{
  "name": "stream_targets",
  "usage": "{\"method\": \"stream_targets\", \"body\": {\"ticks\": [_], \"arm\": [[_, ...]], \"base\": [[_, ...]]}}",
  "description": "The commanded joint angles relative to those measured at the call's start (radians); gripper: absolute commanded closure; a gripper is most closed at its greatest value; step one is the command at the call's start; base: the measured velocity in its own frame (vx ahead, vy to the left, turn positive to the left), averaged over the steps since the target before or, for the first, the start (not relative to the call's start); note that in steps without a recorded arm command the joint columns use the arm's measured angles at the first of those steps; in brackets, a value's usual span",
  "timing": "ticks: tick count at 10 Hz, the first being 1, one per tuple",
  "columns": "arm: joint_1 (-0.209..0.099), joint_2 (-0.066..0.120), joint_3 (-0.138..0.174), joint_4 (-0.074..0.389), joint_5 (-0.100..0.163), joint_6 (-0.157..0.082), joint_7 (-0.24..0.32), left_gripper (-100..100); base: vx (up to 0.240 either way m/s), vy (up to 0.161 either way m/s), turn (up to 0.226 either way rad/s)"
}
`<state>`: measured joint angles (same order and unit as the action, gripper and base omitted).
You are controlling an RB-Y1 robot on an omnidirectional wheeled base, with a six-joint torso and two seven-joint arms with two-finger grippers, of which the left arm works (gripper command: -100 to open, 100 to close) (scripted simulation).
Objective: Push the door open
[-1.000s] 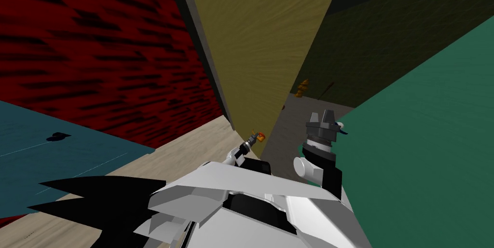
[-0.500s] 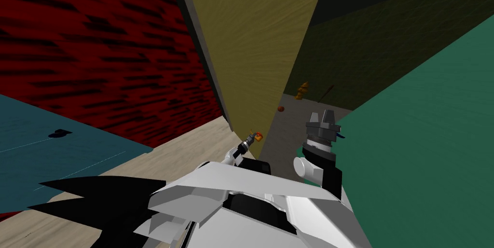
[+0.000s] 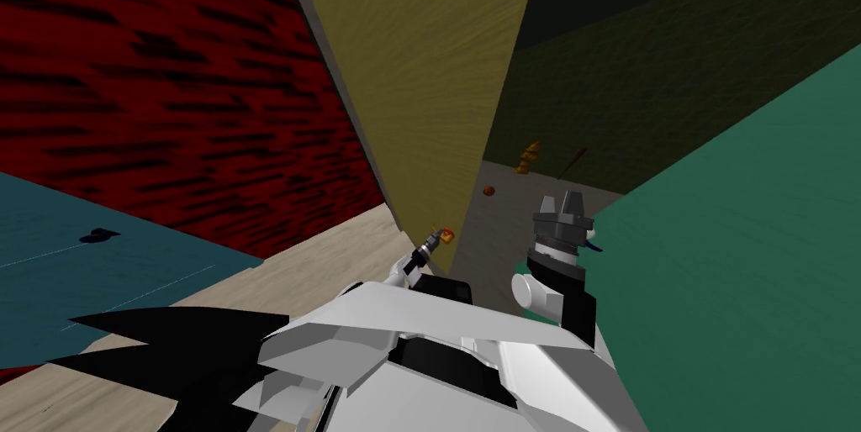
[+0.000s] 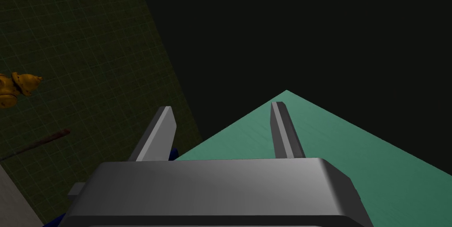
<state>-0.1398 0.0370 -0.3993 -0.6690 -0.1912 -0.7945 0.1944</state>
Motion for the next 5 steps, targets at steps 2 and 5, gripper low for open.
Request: {"method": "stream_targets", "body": {"ticks": [2,5], "arm": [[-0.010,0.016,0.038,0.005,0.020,0.000,-0.011,100],[-0.010,0.021,0.061,0.006,0.033,0.001,-0.019,100]], "base": [[0.121,-0.169,0.067],[0.104,-0.117,0.039]]}}
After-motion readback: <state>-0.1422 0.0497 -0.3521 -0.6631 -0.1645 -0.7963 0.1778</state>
